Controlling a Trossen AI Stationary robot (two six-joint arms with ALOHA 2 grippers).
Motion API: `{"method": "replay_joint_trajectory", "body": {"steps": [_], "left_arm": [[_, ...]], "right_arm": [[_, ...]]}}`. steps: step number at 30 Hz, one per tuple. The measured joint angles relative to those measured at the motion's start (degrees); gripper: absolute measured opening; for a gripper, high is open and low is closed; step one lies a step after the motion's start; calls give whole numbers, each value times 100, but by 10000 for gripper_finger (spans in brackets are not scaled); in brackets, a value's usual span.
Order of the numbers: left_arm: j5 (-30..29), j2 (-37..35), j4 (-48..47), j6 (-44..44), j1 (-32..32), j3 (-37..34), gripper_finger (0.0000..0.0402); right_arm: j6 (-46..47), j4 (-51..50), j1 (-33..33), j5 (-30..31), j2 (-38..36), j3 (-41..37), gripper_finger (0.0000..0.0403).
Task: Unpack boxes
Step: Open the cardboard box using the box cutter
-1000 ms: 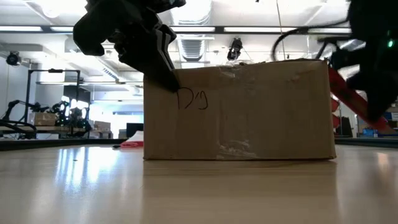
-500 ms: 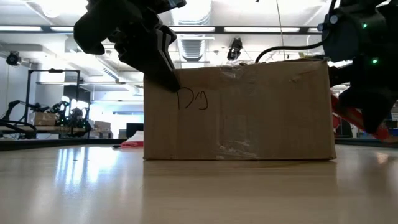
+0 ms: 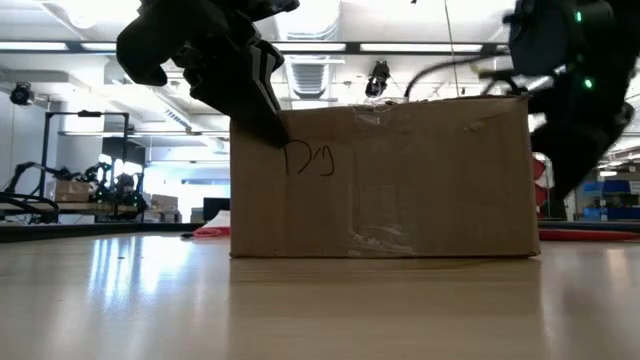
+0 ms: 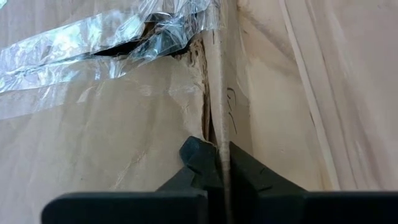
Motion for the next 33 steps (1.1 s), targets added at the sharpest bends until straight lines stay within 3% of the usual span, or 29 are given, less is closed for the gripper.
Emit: {"method": "replay_joint_trajectory", "body": {"steps": [9, 14, 23, 29, 33], "left_arm": [[117, -287, -90, -190, -30, -31, 32], [63, -553, -30, -206, -93, -32, 56], [-194, -796, 107, -317, -236, -20, 120], [-357, -741, 306, -55, -240, -11, 163], [-819, -724, 357, 230, -228, -11, 187]], "right_arm": [[-548, 82, 309, 1060, -143, 927, 157], [-1136, 620, 433, 1580, -146, 1288, 157], [-2980, 2559, 418, 1658, -16, 1289, 167], [-3752, 2927, 418, 1669, 210, 1286, 163], [-3891, 3051, 381, 1665, 372, 1286, 164]]}}
